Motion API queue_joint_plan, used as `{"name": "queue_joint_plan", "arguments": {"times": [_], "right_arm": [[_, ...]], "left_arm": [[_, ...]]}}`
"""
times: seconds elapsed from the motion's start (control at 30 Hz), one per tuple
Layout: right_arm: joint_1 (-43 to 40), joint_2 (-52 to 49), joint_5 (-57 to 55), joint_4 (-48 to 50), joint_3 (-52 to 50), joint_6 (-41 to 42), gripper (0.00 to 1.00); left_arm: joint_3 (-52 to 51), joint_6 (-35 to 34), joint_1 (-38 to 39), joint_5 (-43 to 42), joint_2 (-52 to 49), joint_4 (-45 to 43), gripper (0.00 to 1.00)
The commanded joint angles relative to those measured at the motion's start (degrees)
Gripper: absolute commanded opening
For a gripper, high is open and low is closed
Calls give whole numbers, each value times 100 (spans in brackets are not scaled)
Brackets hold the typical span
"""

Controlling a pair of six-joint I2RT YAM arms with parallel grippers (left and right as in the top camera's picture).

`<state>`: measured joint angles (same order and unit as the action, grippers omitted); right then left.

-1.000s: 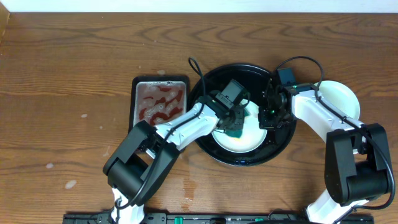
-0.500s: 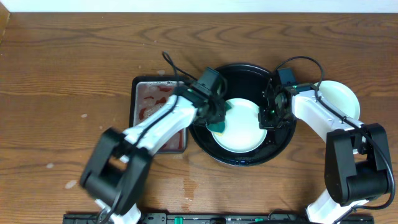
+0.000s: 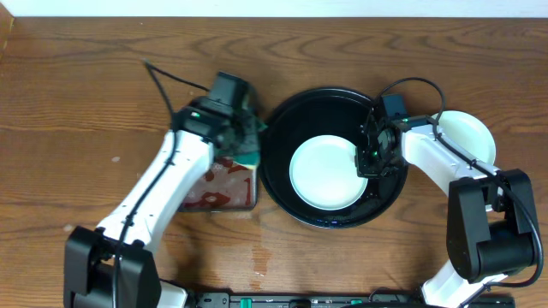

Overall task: Clean dirty plates on tray and stack at the side
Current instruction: 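Return the sponge with the left gripper to the soapy tray, then lift the pale green plate with the right gripper and tilt it up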

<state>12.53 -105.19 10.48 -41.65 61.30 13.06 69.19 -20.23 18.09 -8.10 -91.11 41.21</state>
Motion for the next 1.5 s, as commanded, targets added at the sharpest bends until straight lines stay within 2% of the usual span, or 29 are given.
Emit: {"name": "queue_joint_plan", "arguments": {"times": [0.0, 0.2, 0.33, 0.47, 0.8, 0.83, 0.93, 0.97, 1.47], "right_arm": [[144, -319, 50, 101, -197, 22, 10], [144, -319, 50, 98, -223, 22, 9], [146, -319, 52, 83, -223, 24, 1], [144, -319, 52, 52, -223, 22, 1], [144, -319, 50, 7, -223, 20, 1], [140, -319, 50, -20, -221, 20, 4], [127, -313, 46, -87, -214, -4, 25], [114, -313, 46, -90, -208, -59, 27], [-490, -310, 31, -667, 313, -398, 31]], "left_arm": [[-214, 291, -339, 177, -22, 35, 7], [-535, 387, -745, 179, -109, -24, 7], [-796, 483, -826, 219, -229, -177, 7], [-964, 483, -826, 487, -409, -236, 8], [-973, 479, -826, 516, -713, -291, 8], [-973, 479, -826, 516, -713, -291, 8], [-973, 479, -826, 516, -713, -291, 8], [-973, 479, -826, 516, -713, -291, 8], [-973, 479, -826, 516, -713, -297, 8]]}}
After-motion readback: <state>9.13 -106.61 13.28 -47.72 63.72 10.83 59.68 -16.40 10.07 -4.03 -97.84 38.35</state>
